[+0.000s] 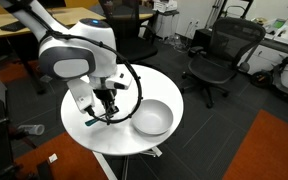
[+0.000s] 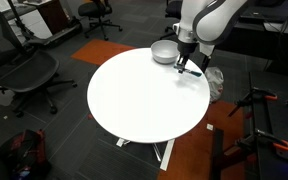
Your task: Take the pen out of the bowl and put it on the table
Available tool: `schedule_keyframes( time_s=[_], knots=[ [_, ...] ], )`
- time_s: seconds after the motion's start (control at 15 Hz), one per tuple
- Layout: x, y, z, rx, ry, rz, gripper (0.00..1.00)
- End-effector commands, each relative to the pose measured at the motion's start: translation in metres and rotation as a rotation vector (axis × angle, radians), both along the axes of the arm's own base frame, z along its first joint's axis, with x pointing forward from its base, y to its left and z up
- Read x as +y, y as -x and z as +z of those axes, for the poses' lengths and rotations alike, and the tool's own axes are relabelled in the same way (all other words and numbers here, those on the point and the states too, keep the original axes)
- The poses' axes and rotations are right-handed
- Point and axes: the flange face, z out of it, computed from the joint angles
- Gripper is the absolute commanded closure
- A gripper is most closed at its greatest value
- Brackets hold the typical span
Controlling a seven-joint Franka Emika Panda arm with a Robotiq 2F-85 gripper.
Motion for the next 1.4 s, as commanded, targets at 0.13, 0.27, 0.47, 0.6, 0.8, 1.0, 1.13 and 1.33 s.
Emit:
schedule_keyframes(
  time_s=[0.13, 0.27, 0.47, 0.6, 0.8, 1.0, 1.13, 1.33],
  knots=[
    [0.002, -0.005, 0.000, -0.015, 0.013, 0.023, 0.42],
    [0.004, -0.005, 0.006, -0.024, 0.024, 0.030, 0.27],
    [0.008, -0.004, 0.018, -0.038, 0.040, 0.045, 0.03],
    [0.011, -0.002, 0.029, -0.043, 0.059, 0.057, 0.00],
    [0.016, 0.002, 0.053, -0.070, 0.058, 0.067, 0.00],
    [0.023, 0.010, 0.080, -0.106, 0.049, 0.070, 0.00],
    [0.027, 0.017, 0.098, -0.130, 0.052, 0.072, 0.00],
    [0.031, 0.028, 0.120, -0.143, 0.050, 0.063, 0.00]
  ],
)
